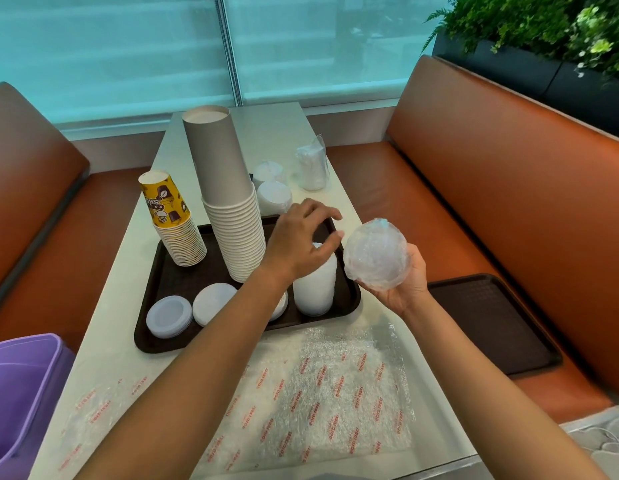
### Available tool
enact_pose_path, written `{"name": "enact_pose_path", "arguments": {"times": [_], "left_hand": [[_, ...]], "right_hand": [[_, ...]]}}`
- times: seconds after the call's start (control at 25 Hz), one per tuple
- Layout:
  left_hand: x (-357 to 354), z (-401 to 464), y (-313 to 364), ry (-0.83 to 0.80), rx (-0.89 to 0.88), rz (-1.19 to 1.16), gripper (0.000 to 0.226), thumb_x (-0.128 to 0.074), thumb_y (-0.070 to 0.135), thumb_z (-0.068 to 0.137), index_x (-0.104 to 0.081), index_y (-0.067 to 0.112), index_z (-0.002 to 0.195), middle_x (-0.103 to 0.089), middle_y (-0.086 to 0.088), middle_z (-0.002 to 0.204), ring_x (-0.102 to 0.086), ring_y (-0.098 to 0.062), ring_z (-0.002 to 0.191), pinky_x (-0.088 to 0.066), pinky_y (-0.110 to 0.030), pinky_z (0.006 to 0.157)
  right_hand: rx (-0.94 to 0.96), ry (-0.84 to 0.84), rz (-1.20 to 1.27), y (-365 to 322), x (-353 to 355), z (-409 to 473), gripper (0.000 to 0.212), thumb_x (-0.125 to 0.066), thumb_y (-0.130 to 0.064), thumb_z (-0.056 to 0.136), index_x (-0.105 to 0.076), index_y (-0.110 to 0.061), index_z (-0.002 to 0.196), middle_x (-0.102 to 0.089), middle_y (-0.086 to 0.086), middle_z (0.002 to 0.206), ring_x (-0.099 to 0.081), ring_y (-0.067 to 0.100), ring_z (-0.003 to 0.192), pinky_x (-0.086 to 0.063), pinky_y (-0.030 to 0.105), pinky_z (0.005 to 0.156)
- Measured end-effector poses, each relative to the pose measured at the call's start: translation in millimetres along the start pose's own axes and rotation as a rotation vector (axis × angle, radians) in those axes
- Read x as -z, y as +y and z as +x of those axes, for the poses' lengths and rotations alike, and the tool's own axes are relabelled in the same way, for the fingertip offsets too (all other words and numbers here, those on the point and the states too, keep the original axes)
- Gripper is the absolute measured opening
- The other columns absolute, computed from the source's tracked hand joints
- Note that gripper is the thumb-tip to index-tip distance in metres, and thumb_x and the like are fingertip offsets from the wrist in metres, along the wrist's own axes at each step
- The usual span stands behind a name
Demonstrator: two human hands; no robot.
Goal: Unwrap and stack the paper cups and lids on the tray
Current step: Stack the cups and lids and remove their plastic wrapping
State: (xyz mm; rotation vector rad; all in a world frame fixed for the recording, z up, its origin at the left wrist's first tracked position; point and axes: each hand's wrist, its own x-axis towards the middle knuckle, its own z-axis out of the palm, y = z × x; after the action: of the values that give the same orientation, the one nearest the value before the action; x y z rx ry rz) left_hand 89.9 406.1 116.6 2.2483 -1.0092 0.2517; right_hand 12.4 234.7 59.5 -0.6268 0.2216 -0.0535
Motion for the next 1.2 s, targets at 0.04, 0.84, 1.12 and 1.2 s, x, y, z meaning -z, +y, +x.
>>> {"name": "enact_pose_path", "arguments": {"times": [0.04,0.84,1.12,1.2], "left_hand": [[2.4,1.4,9.0,0.061,-0.057,-0.096,0.035,-0.052,0.041,0.084,-0.068,0.017,0.103,-0.064,-0.002,0.098,-0.059,-0.019,0.088,-0.051,-0.039,0.080],[-7.5,-7.5,34.3,-0.206,0.100,-0.093,0.041,-0.062,0.022,0.090,-0.052,0.020,0.129,-0.064,-0.005,0.115,-0.059,-0.021,0.103,-0.048,-0.033,0.088],[14.9,1.4,14.4,0.292,0.264,-0.320,0.020,-0.062,0.011,0.089,-0.065,0.007,0.109,-0.061,0.004,0.093,-0.055,-0.011,0.085,-0.037,-0.001,0.068],[15.2,-2.9,-0.8,0.208,0.180,-0.163,0.021,-0.060,0.008,0.089,-0.067,0.007,0.109,-0.065,-0.002,0.099,-0.059,-0.018,0.090,-0.039,-0.009,0.076]], "right_hand": [[-0.006,-0.014,0.002,0.2,-1.5,1.1,0.063,-0.070,-0.035,0.062,-0.059,-0.011,0.119,-0.065,0.016,0.107,-0.065,0.032,0.093,-0.056,0.046,0.074],[0.025,0.195,-0.075,-1.7,-27.8,0.5,0.024,-0.042,-0.012,0.094,-0.063,0.000,0.096,-0.066,0.018,0.093,-0.063,0.031,0.086,-0.045,0.047,0.094],[0.170,0.320,0.065,-19.6,-1.4,3.3,0.035,-0.031,-0.018,0.100,-0.059,-0.002,0.112,-0.063,0.014,0.104,-0.063,0.027,0.089,-0.058,0.031,0.067],[0.201,0.398,0.100,-22.5,6.1,4.8,0.032,-0.031,-0.013,0.099,-0.062,-0.005,0.098,-0.064,0.012,0.099,-0.064,0.027,0.086,-0.057,0.033,0.068]]}}
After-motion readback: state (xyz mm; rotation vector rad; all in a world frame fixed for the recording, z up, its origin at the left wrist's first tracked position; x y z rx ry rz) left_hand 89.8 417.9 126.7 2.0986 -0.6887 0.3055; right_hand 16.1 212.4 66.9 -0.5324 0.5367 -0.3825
